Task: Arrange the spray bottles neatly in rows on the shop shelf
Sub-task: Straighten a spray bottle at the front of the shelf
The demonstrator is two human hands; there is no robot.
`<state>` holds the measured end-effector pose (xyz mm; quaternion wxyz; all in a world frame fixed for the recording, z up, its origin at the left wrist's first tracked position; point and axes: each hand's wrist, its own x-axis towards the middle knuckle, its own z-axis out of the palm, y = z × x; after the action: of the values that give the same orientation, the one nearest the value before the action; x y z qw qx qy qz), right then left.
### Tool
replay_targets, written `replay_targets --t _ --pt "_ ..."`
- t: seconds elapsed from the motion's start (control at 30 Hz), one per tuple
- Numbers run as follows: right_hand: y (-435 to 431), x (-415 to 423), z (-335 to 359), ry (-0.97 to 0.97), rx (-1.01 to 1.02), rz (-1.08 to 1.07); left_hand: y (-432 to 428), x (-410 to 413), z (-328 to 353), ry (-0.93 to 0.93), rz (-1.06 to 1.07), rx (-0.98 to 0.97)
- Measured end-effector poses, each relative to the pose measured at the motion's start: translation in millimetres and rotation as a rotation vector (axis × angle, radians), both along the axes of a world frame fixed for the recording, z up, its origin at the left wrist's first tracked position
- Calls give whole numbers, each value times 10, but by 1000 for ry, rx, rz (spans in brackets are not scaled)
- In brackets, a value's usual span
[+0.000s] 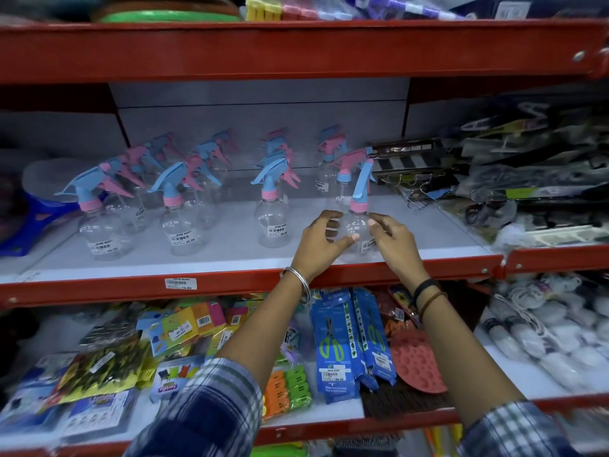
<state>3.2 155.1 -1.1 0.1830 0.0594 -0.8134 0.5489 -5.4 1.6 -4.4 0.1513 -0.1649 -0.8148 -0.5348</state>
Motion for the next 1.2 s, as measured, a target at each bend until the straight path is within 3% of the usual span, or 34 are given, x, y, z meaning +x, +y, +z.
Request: replay_targets --t 0.33,0.47,0.57,0.67,0.73,0.83,0.93,1.03,1.2 --pt "12 182 -55 11 29 -35 26 126 -10 60 14 -71" --pt "-70 274 -80 78 -60 -155 33 185 -28 124 29 -105" --pt "-239 456 -78 321 -128 -238 -43 308 -89 216 171 131" --pt "-505 573 -11 480 -128 -116 -284 371 -144 288 376 410" --pt "-732 519 49 435 -89 32 -522 294 -96 272 491 488" --pt "-1094 213 98 228 17 144 -896 -19 44 110 537 441" --pt "-1341 -160 137 -26 23 139 -1140 -283 108 -104 384 297" --pt "-1410 -408 157 -225 3 163 -1229 -360 103 -182 216 137" --pt "-1607 -416 155 -234 -49 189 -1454 -241 113 -190 96 127"
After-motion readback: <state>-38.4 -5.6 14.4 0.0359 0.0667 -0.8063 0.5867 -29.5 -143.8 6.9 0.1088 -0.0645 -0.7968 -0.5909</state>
